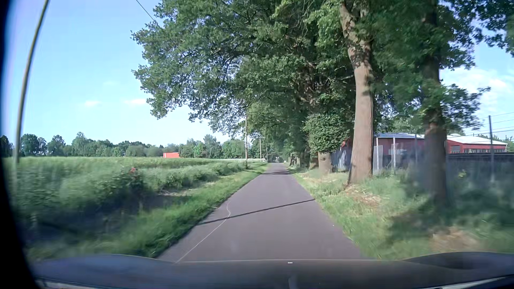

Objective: Follow the waypoints while adhering to traffic rules and regulations

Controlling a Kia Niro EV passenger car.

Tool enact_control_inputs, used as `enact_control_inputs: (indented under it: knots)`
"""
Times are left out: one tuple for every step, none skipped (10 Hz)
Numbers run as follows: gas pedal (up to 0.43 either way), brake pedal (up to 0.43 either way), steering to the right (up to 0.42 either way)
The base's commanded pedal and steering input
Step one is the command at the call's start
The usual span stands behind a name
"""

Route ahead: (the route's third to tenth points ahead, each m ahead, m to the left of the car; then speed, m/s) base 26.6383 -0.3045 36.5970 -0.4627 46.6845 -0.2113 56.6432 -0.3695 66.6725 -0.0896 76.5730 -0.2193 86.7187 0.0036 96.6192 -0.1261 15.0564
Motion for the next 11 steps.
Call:
enact_control_inputs:
  knots:
    - [0.189,0.006,0.0]
    - [0.177,0.006,0.0]
    - [0.177,0.006,0.0]
    - [0.157,0.006,0.0]
    - [0.138,0.006,0.0]
    - [0.13,0.006,0.0]
    - [0.047,0.006,0.0]
    - [0.0,0.006,0.0]
    - [0.0,0.006,0.0]
    - [0.0,0.006,0.0]
    - [0.0,0.0,0.0]
